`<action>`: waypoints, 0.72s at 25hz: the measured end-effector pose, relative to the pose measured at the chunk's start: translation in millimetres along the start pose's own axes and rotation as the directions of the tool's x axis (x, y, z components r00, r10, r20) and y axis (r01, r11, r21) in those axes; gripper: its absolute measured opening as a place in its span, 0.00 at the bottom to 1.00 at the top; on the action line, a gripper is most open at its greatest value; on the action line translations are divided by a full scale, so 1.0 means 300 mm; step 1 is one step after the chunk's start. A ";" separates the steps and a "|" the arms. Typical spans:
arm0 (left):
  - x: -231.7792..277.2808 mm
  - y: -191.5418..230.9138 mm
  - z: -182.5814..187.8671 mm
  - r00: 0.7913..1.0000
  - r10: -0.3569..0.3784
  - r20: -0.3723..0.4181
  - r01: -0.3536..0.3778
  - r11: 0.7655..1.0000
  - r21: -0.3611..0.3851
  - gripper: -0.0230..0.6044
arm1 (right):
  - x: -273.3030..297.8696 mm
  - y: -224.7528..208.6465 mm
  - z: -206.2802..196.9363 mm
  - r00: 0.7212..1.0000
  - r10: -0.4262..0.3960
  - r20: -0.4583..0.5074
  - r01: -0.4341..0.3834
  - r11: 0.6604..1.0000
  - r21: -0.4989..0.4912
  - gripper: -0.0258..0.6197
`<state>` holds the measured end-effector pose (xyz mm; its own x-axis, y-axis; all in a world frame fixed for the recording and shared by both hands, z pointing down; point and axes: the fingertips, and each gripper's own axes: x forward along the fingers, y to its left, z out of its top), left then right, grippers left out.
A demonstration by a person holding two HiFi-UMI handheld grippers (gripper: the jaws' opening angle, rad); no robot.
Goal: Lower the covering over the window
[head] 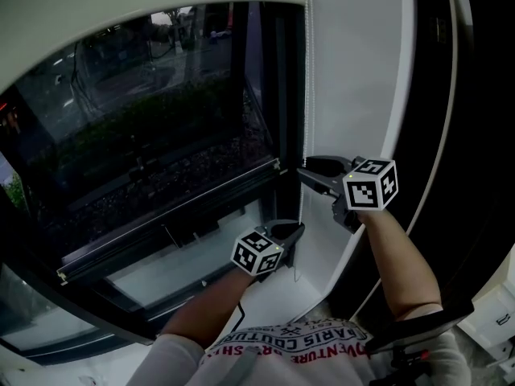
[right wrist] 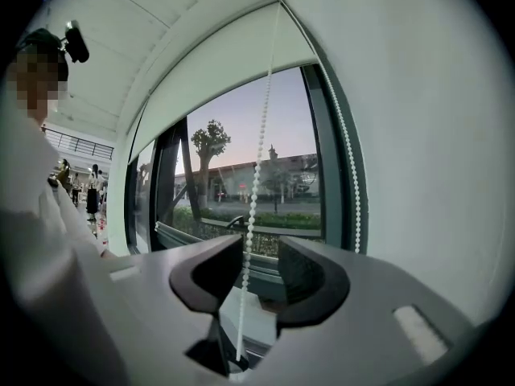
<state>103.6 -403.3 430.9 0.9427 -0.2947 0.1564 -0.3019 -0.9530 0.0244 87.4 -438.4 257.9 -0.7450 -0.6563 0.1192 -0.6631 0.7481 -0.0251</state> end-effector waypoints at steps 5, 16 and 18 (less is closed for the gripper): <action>0.009 0.004 0.000 1.000 -0.004 0.006 0.004 1.000 -0.008 0.05 | 0.012 0.011 0.002 1.000 0.009 -0.004 -0.009 1.000 -0.018 0.09; 0.024 0.025 -0.132 0.998 0.007 -0.062 -0.011 0.998 -0.064 0.05 | 0.010 0.020 -0.127 1.000 -0.014 -0.005 0.014 1.000 0.003 0.07; 0.029 0.022 -0.177 0.996 0.010 -0.094 -0.016 0.998 -0.059 0.05 | 0.013 0.023 -0.172 1.000 -0.011 -0.015 0.012 1.000 0.023 0.07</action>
<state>102.1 -408.5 484.8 0.9220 -0.2966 0.2488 -0.3248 -0.9424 0.0804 83.7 -430.9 309.4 -0.7364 -0.6631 0.1341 -0.6731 0.7381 -0.0462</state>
